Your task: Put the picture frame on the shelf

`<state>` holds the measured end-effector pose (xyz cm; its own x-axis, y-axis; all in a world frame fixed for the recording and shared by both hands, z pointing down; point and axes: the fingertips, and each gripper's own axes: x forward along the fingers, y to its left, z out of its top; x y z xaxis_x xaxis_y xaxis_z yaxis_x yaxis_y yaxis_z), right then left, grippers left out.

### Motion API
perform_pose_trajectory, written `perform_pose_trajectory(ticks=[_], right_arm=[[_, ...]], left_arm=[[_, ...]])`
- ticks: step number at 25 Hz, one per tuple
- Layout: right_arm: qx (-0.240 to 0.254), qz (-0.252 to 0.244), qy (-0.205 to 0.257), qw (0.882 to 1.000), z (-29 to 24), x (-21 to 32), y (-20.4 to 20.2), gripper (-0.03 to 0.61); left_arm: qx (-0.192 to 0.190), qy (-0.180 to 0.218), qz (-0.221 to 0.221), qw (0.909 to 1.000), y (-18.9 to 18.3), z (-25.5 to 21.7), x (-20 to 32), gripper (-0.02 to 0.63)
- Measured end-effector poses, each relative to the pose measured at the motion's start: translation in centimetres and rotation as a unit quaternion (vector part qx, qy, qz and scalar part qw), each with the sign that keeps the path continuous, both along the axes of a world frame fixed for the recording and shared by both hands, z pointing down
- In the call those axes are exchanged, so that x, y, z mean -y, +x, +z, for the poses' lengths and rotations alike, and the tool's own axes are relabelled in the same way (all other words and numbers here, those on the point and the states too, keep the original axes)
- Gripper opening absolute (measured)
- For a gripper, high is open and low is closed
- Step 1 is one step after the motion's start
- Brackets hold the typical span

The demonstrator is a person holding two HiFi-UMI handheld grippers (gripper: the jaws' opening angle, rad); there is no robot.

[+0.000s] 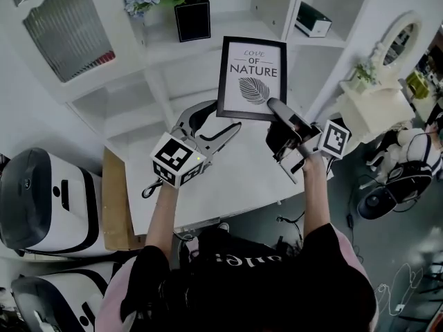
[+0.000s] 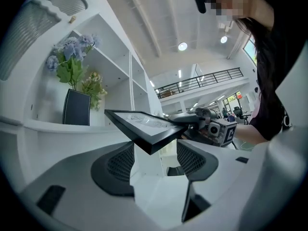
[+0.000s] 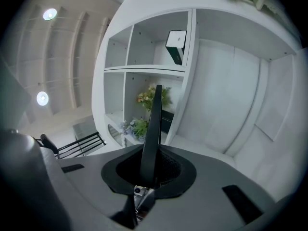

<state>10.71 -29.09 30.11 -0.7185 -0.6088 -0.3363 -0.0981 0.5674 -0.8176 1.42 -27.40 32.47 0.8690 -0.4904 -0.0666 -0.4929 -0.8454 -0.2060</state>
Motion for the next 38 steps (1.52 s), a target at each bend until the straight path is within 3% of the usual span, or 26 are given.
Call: perform_pose_trajectory(ticks=[3, 7, 15, 20, 26, 32, 38], right_arm=[[-0.002, -0.002, -0.006, 1.0, -0.9, 2.3, 0.2, 0.071], [0.002, -0.006, -0.022, 1.0, -2.3, 5.3, 0.1, 0.071], [0.026, -0.028, -0.112, 0.993, -2.8, 10.4, 0.6, 0.071], [0.05, -0.022, -0.149, 0.987, -2.7, 12.1, 1.3, 0.071], [0.081, -0.019, -0.171, 0.982, -3.1, 14.3, 2.7, 0.071], [0.093, 0.001, -0.175, 0.98, -2.9, 15.1, 3.6, 0.071], [0.08, 0.017, -0.152, 0.985, -3.7, 15.7, 4.8, 0.098]], left_arm=[[0.015, 0.007, -0.001, 0.9999, 0.2, -0.7, 2.1, 0.273], [-0.015, -0.002, -0.009, 0.9998, 0.0, -2.0, 4.8, 0.273], [-0.026, -0.02, -0.021, 0.9992, 0.4, -2.8, 8.3, 0.273], [-0.056, -0.025, -0.024, 0.9978, 0.7, -3.6, 9.2, 0.273], [-0.082, -0.035, -0.03, 0.9955, 1.2, -5.2, 10.9, 0.273], [-0.151, -0.082, -0.056, 0.9836, 0.5, -6.0, 12.5, 0.273], [-0.145, -0.076, -0.054, 0.9851, 2.0, -6.3, 14.0, 0.275]])
